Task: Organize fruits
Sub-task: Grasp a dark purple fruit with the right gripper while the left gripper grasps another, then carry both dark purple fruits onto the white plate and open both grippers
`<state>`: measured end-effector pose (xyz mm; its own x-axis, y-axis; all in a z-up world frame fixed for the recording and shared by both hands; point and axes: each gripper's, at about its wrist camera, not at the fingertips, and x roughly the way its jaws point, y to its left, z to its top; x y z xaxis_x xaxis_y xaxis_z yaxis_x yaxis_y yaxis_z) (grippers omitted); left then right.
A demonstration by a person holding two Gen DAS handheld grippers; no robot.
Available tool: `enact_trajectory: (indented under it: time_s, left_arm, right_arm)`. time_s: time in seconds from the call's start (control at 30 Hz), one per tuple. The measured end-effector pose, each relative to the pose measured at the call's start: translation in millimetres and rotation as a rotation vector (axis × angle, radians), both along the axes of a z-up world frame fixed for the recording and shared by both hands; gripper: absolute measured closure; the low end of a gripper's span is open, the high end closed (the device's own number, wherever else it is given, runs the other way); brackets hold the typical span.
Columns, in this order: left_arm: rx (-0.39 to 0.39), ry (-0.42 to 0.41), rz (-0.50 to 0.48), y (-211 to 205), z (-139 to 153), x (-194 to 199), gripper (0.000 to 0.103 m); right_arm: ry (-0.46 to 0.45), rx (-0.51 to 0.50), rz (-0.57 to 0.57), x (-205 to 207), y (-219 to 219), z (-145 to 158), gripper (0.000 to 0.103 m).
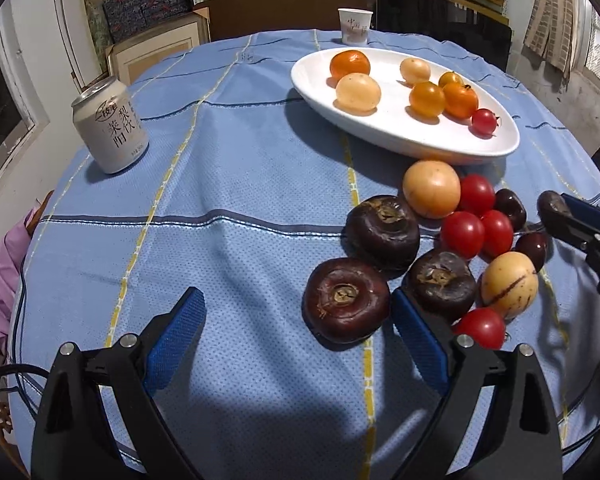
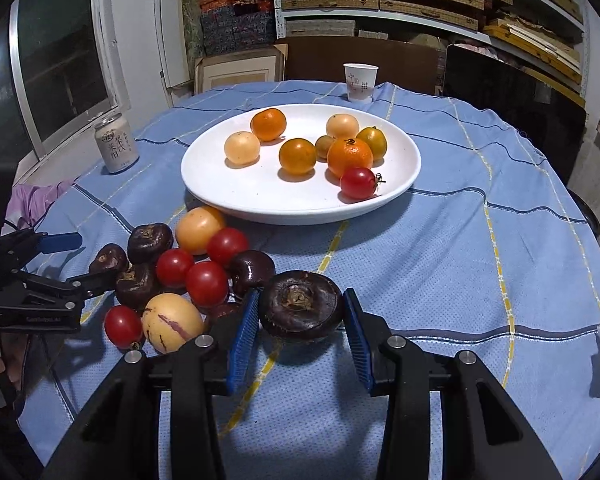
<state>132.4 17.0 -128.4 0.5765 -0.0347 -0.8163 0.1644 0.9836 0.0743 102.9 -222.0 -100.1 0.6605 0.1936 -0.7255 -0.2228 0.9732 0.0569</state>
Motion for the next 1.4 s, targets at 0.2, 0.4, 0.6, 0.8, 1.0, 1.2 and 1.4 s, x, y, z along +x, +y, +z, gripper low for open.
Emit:
enact_trajectory:
  time_s: [0.2,0.4,0.6,0.8,1.0,1.2,1.4]
  left_arm:
    - [-0.004,0.004,-0.045,-7.4,-1.4,-1.0,0.035]
    - [-0.027,-0.003,-0.084,-11.9,0.2,-5.3,0.053]
    - [-0.036,-0.044,-0.076,-14.3,7.4,-14.0,0.061]
    - [-0.033,-0.116,-0.078,-18.9,28.5,-30.8,0.061]
    - [-0.058,-0.198,-0.085,-22.1,57.6,-47.1,0.061]
    - [-0.084,-0.262,-0.088,-25.0,80.5,-57.2,0.061]
    - [-0.103,-0.303,-0.095,-28.3,98.1,-62.3,0.061]
  right_arm:
    - [-0.009,0.020,-0.003,-1.4,-3.6,1.5,0.060]
    - [-0.018,0.034,-0.010,-2.6,-7.0,2.4,0.060]
    - [-0.024,0.044,-0.013,-3.6,-8.3,3.8,0.060]
    - [-0.059,0.036,-0.008,-11.7,-6.3,9.3,0.060]
    - [-0.071,0.019,0.011,-30.0,-1.5,16.7,0.060]
    - [-0.112,0.021,0.020,-51.1,-1.2,39.9,0.060]
    - [-0.176,0.025,0.030,-65.4,1.4,72.4,0.060]
